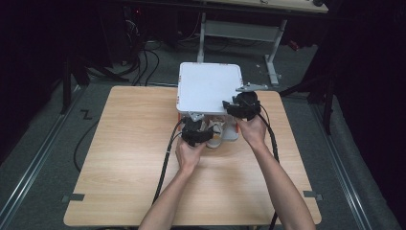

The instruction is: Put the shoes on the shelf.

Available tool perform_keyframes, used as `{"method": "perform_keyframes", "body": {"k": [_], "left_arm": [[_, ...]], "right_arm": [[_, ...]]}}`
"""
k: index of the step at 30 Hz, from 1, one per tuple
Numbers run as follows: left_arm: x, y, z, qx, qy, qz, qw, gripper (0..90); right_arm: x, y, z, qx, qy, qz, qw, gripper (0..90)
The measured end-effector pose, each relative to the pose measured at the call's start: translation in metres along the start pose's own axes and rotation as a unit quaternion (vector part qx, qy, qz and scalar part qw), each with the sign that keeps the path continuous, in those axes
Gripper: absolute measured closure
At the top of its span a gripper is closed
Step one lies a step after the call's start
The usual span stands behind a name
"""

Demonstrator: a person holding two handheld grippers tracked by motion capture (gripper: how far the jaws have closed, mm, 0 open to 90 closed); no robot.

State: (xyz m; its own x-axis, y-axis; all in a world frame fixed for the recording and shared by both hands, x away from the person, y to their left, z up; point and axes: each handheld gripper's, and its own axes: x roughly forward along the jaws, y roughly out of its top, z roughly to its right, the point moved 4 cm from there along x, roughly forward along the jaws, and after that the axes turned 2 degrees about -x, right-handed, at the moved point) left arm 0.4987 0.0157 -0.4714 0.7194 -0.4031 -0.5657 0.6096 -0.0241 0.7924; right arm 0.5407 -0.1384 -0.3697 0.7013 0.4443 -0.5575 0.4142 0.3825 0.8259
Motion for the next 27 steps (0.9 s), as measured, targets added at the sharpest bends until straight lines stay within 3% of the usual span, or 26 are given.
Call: {"method": "perform_keyframes", "body": {"k": [9,14,16,17,22,24,27], "left_arm": [[-0.008,-0.002,-0.004,-0.016,-0.026,-0.014,0.9994,38.6],[-0.012,-0.001,-0.009,-0.042,-0.048,-0.008,0.9979,37.2],[-0.013,-0.002,-0.009,-0.034,-0.044,-0.007,0.9984,36.7],[-0.014,-0.005,-0.007,-0.018,-0.035,-0.007,0.9992,36.5],[-0.015,-0.01,-0.004,-0.005,-0.037,-0.002,0.9993,36.3],[-0.014,-0.007,-0.005,-0.014,-0.039,0.001,0.9992,35.6],[-0.008,-0.001,-0.007,0.01,-0.014,0.01,0.9998,36.3]], "right_arm": [[0.0,0.0,0.0,0.0,-0.001,0.002,1.0,53.5],[0.001,0.0,0.0,0.0,-0.003,0.003,1.0,53.5],[0.001,0.0,0.0,0.0,-0.003,0.003,1.0,53.5],[0.001,0.0,0.0,0.0,-0.003,0.003,1.0,53.5],[0.001,-0.001,-0.001,0.0,-0.005,0.005,1.0,53.5],[0.001,0.0,0.0,0.0,-0.005,0.006,1.0,53.5],[0.002,0.0,0.0,0.0,-0.008,0.006,1.0,53.5]]}}
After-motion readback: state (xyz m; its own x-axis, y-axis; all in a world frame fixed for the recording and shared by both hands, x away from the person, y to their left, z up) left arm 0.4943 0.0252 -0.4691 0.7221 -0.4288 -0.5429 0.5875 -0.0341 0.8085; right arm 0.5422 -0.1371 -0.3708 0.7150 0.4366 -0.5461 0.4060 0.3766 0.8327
